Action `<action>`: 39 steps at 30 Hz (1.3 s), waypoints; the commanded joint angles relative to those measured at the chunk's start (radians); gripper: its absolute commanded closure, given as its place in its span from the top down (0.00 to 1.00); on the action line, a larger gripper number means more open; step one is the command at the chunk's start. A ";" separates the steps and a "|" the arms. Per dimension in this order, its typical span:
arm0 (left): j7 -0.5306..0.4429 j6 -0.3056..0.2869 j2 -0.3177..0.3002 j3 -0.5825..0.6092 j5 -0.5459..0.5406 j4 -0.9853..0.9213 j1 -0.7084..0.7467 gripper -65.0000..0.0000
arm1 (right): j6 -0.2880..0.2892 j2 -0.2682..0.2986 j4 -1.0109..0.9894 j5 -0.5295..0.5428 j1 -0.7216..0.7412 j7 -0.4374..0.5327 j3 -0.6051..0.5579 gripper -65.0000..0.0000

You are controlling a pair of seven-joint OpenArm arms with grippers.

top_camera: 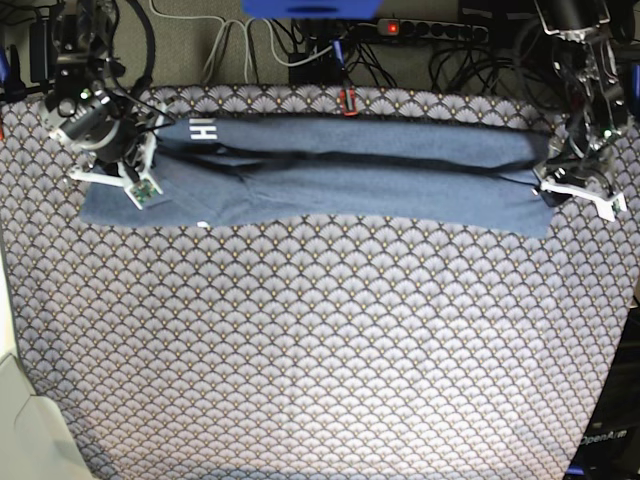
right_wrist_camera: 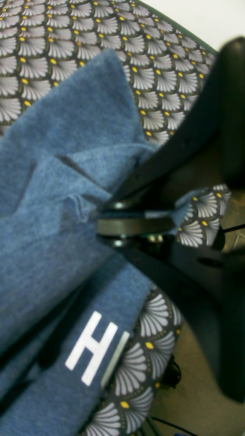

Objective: Fold the T-shirt properly
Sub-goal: 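Grasp the end of the folded strip with the left gripper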

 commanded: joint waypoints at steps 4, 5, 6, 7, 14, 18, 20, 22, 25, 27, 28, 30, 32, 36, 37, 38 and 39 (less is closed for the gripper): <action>-0.017 -0.004 -0.016 0.028 -0.007 0.042 0.012 0.52 | -0.004 0.005 0.014 0.001 0.004 0.008 0.002 0.00; -0.017 -0.004 -0.014 0.028 -0.007 0.048 0.012 0.52 | -0.004 0.005 0.014 0.001 0.004 0.008 0.002 0.00; -0.017 -0.004 -0.014 0.030 -0.007 0.053 0.012 0.52 | -0.004 0.005 0.014 0.001 0.004 0.008 0.002 0.00; -0.015 -0.004 -0.014 0.030 -0.007 0.053 0.012 0.52 | -0.004 0.005 0.014 0.001 0.004 0.008 0.002 0.00; -0.014 -0.004 -0.013 0.036 -0.009 0.051 0.010 0.52 | -0.004 0.005 0.014 0.001 0.004 0.008 0.002 0.00; -0.017 -0.004 -0.013 0.090 -0.009 0.051 0.013 0.52 | -0.004 0.005 0.014 0.001 0.006 0.008 0.002 0.00; -0.021 -0.004 -0.013 0.113 -0.009 0.042 0.015 0.52 | -0.004 0.004 0.014 0.001 0.007 0.008 0.002 0.00; -0.021 -0.004 -0.010 0.125 -0.009 0.041 0.015 0.52 | -0.004 0.004 0.014 0.001 0.009 0.008 0.002 0.00; -0.021 -0.004 0.015 0.117 -0.009 0.041 0.017 0.52 | -0.004 0.004 0.014 0.001 0.009 0.008 0.001 0.00; -0.021 -0.004 0.018 0.117 -0.009 0.041 0.017 0.52 | -0.004 0.004 0.014 0.001 0.009 0.008 0.001 0.00; -0.021 -0.004 0.018 0.120 -0.009 0.041 0.017 0.52 | -0.004 0.004 0.014 0.001 0.010 0.008 0.001 0.00; -0.017 -0.004 0.018 0.125 -0.007 0.041 0.017 0.51 | -0.004 0.004 0.014 0.001 0.010 0.008 0.001 0.00; -0.015 -0.004 0.019 0.125 -0.007 0.039 0.017 0.48 | -0.004 0.004 0.014 0.001 0.012 0.008 0.001 0.00; -0.014 -0.004 0.018 0.125 -0.006 0.039 0.018 0.31 | -0.004 0.004 0.014 0.001 0.013 0.008 0.001 0.00; -0.014 -0.004 0.018 0.125 -0.006 0.039 0.020 0.28 | -0.004 0.004 0.014 0.001 0.013 0.008 0.001 0.00; -0.014 -0.004 0.018 0.125 -0.006 0.039 0.024 0.26 | -0.004 0.004 0.014 0.001 0.013 0.008 0.001 0.00; -0.017 -0.004 0.018 0.125 -0.006 0.039 0.030 0.23 | -0.004 0.004 0.014 0.001 0.013 0.008 0.001 0.00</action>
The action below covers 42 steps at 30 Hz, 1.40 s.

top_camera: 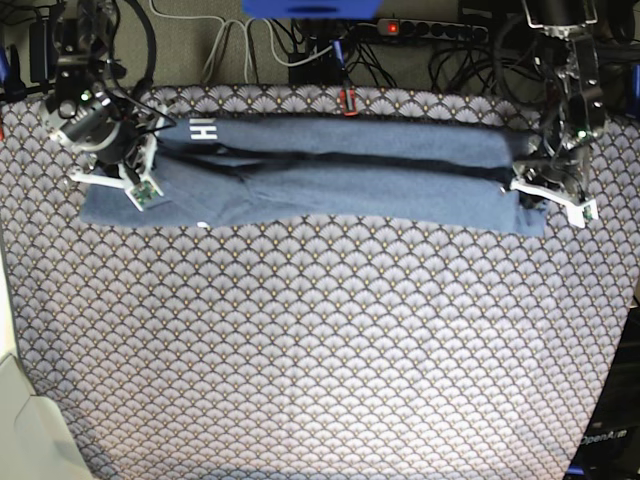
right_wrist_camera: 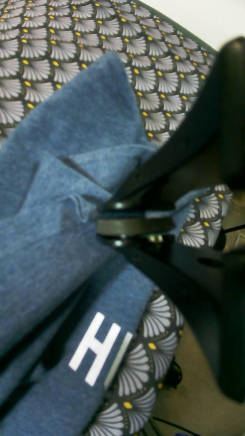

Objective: Fold the T-shirt properly
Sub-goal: 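Grasp the end of the folded strip with the left gripper, then fold the strip end over toward the right gripper with the left gripper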

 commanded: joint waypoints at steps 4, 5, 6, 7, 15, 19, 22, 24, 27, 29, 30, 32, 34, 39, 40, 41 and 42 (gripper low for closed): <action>0.024 -0.004 -0.006 0.004 -0.008 0.006 0.014 0.09 | -0.004 0.007 0.014 0.003 0.006 0.011 0.002 0.00; 0.023 -0.004 -0.006 0.004 -0.008 0.006 0.015 0.04 | -0.004 0.007 0.014 0.003 0.006 0.011 0.002 0.00; 0.023 -0.004 -0.004 0.002 -0.008 0.012 0.015 0.00 | -0.004 0.007 0.014 0.003 0.006 0.011 0.002 0.00; 0.023 -0.004 -0.004 0.004 -0.008 0.018 0.015 0.00 | -0.004 0.007 0.014 0.003 0.006 0.011 0.002 0.00; 0.026 -0.004 0.018 0.005 -0.008 0.124 0.026 0.00 | -0.004 0.007 0.014 0.003 0.006 0.011 0.002 0.00; 0.032 -0.003 0.034 0.042 -0.002 0.233 0.031 0.00 | -0.004 0.007 0.014 0.003 0.006 0.011 0.002 0.00; 0.032 -0.001 0.039 0.109 -0.001 0.307 0.051 0.00 | -0.004 0.007 0.014 0.003 0.006 0.011 0.002 0.00; 0.032 0.005 0.039 0.152 -0.002 0.342 0.054 0.00 | -0.004 0.007 0.014 0.003 0.006 0.011 0.002 0.00; 0.032 0.007 0.041 0.215 -0.007 0.366 0.063 0.00 | -0.004 0.007 0.014 0.003 0.006 0.011 0.002 0.00; 0.032 0.007 0.041 0.255 0.001 0.377 0.062 0.00 | -0.004 0.007 0.014 0.003 0.006 0.011 0.002 0.00; 0.032 0.007 0.041 0.267 0.001 0.379 0.060 0.00 | -0.004 0.007 0.014 0.003 0.006 0.011 0.002 0.00; 0.032 0.007 0.041 0.290 0.001 0.379 0.058 0.00 | -0.004 0.007 0.014 0.003 0.006 0.011 0.002 0.00; 0.032 0.007 0.039 0.320 0.001 0.379 0.055 0.00 | -0.004 0.007 0.014 0.003 0.005 0.011 0.002 0.00; 0.032 0.007 0.039 0.406 0.001 0.406 0.037 0.00 | -0.004 0.007 0.014 0.003 0.002 0.011 0.002 0.00; 0.032 0.007 0.039 0.424 0.001 0.417 0.034 0.00 | -0.004 0.007 0.014 0.003 0.002 0.011 0.002 0.00; 0.032 0.008 0.039 0.439 0.001 0.425 0.034 0.00 | -0.004 0.007 0.014 0.003 0.000 0.011 0.002 0.00; 0.032 0.008 0.039 0.450 0.001 0.425 0.032 0.00 | -0.004 0.007 0.014 0.003 0.000 0.011 0.002 0.00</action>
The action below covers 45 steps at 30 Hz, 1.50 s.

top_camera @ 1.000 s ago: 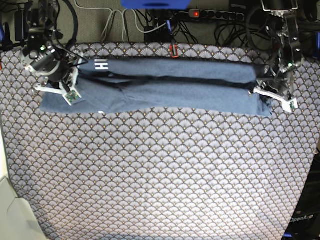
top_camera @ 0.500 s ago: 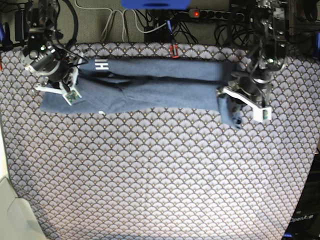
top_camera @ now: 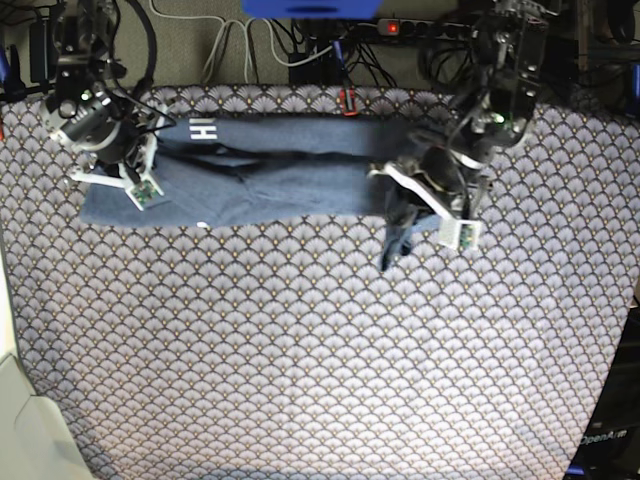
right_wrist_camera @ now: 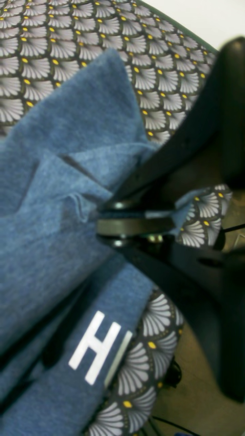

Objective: Fold the T-shirt properly
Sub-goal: 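Fold the strip end over toward the right gripper with the left gripper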

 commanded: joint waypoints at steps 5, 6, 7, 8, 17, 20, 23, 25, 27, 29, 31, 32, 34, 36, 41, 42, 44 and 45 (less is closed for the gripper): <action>-0.016 0.000 -0.001 0.066 -0.006 0.025 -0.041 0.00 | -0.004 0.007 0.016 0.003 0.002 0.012 0.003 0.00; -0.016 0.000 0.009 0.080 -0.006 0.026 -0.053 0.00 | -0.004 0.007 0.016 0.003 0.002 0.012 0.003 0.00; -0.016 0.000 0.022 0.090 -0.006 0.023 -0.064 0.00 | -0.004 0.007 0.016 0.003 0.002 0.010 0.003 0.00; -0.016 0.000 0.032 0.097 -0.004 0.020 -0.073 0.00 | -0.004 0.007 0.015 0.003 0.002 0.010 0.003 0.00; -0.015 0.012 0.065 0.239 -0.004 0.020 -0.127 0.00 | -0.004 0.009 0.015 0.003 0.001 0.009 0.003 0.00; -0.015 0.077 0.064 0.253 -0.004 0.018 -0.127 0.00 | -0.004 0.012 0.015 0.003 0.002 0.007 0.003 0.00; -0.015 0.089 0.056 0.253 -0.004 0.018 -0.122 0.00 | -0.004 0.012 0.015 0.003 0.002 0.009 0.003 0.00; -0.015 0.089 0.055 0.253 -0.004 0.018 -0.120 0.00 | -0.004 0.012 0.015 0.003 0.002 0.009 0.003 0.00; -0.015 0.089 0.055 0.253 -0.010 0.017 -0.120 0.00 | -0.004 0.010 0.015 0.003 0.001 0.009 0.003 0.00; -0.015 0.089 0.058 0.270 -0.013 0.006 -0.125 0.00 | -0.004 0.010 0.015 0.003 0.001 0.009 0.003 0.00; -0.015 0.089 0.059 0.311 -0.013 -0.012 -0.137 0.00 | -0.004 0.010 0.015 0.003 0.001 0.009 0.003 0.00; -0.015 0.089 0.061 0.331 -0.013 -0.020 -0.145 0.00 | -0.004 0.010 0.015 0.003 0.001 0.009 0.003 0.00; -0.016 0.092 0.062 0.370 -0.009 -0.038 -0.156 0.00 | -0.004 0.010 0.015 0.003 0.001 0.009 0.003 0.00; -0.016 0.097 0.065 0.382 -0.007 -0.046 -0.156 0.00 | -0.004 0.013 0.015 0.003 0.001 0.009 0.003 0.00; -0.019 0.097 0.067 0.377 -0.013 -0.046 -0.157 0.00 | -0.004 0.013 0.015 0.003 0.001 0.007 0.003 0.00; -0.019 0.097 0.067 0.376 -0.013 -0.046 -0.157 0.00 | -0.004 0.013 0.015 0.003 -0.001 0.006 0.003 0.00; -0.021 0.097 0.067 0.376 -0.013 -0.046 -0.157 0.00 | -0.004 0.013 0.015 0.003 -0.001 0.006 0.003 0.00; -0.021 0.097 0.067 0.376 -0.013 -0.046 -0.157 0.00 | -0.004 0.013 0.015 0.003 -0.001 0.006 0.003 0.00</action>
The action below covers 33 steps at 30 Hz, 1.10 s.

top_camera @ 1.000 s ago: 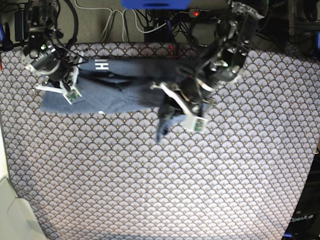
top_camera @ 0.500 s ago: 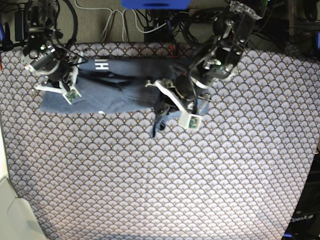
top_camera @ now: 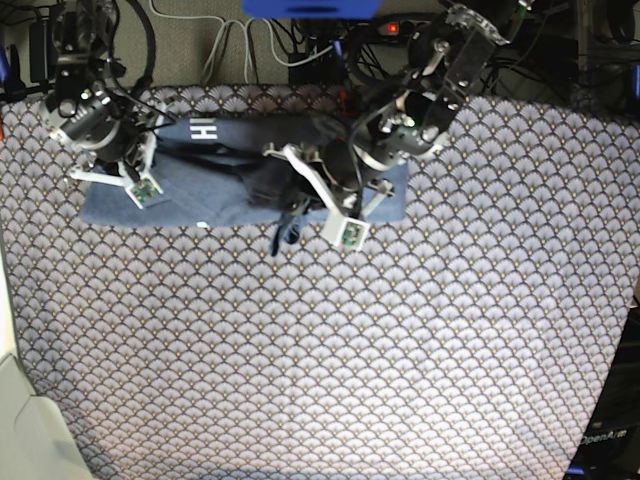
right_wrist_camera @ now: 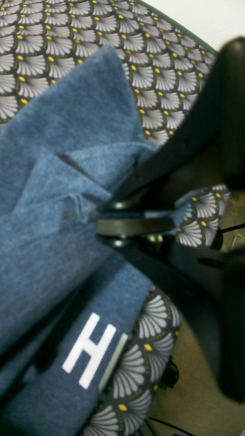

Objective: Fold the T-shirt properly
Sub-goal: 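Fold the strip end over toward the right gripper with the left gripper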

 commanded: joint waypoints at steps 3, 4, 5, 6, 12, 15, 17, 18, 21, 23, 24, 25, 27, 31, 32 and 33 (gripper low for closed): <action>-0.019 -0.005 0.008 0.000 -0.013 0.016 -0.025 0.01 | -0.004 0.009 0.017 0.003 0.003 0.009 0.003 0.00; -0.018 -0.005 0.013 0.000 -0.013 0.016 -0.028 0.03 | -0.004 0.009 0.017 0.003 0.003 0.009 0.003 0.00; -0.018 -0.004 0.017 -0.001 -0.013 0.016 -0.028 0.06 | -0.004 0.009 0.017 0.003 0.003 0.009 0.003 0.00; -0.018 -0.004 0.017 -0.001 -0.013 0.016 -0.030 0.10 | -0.004 0.009 0.017 0.003 0.003 0.009 0.003 0.00; -0.018 -0.004 0.039 -0.003 -0.013 0.004 -0.031 0.33 | -0.004 0.009 0.017 0.003 0.003 0.007 0.003 0.00; -0.018 -0.005 0.039 0.005 -0.016 0.007 -0.025 0.34 | -0.004 0.009 0.017 0.003 0.003 0.007 0.003 0.00; -0.018 -0.007 0.039 0.005 -0.020 0.007 -0.025 0.34 | -0.004 0.011 0.017 0.003 0.003 0.007 0.003 0.00; -0.018 -0.005 0.039 0.005 -0.034 0.007 -0.025 0.34 | -0.004 0.011 0.017 0.003 0.003 0.007 0.003 0.00; -0.018 -0.004 0.033 0.002 -0.088 -0.002 -0.030 0.34 | -0.004 0.011 0.017 0.003 0.003 0.007 0.003 0.00; -0.018 -0.004 0.028 -0.001 -0.123 -0.001 -0.031 0.34 | -0.004 0.011 0.017 0.003 0.003 0.007 0.003 0.00; -0.018 -0.004 0.025 -0.003 -0.134 0.007 -0.031 0.34 | -0.004 0.011 0.017 0.003 0.003 0.007 0.003 0.00; -0.018 -0.004 0.013 -0.012 -0.143 0.012 -0.031 0.34 | -0.004 0.011 0.017 0.002 0.003 0.006 0.003 0.00; -0.018 -0.004 -0.013 -0.052 -0.168 0.032 -0.027 0.34 | -0.004 0.011 0.019 0.002 0.003 0.006 0.003 0.00; -0.018 -0.002 -0.093 -0.161 -0.221 0.025 0.012 0.34 | -0.004 0.011 0.017 0.000 0.010 0.006 0.009 0.00; -0.018 -0.002 -0.118 -0.187 -0.232 0.024 0.026 0.34 | -0.004 0.011 0.017 0.000 0.012 0.006 0.010 0.00; -0.018 -0.002 -0.142 -0.210 -0.241 0.024 0.041 0.34 | -0.004 0.011 0.017 0.000 0.012 0.006 0.010 0.00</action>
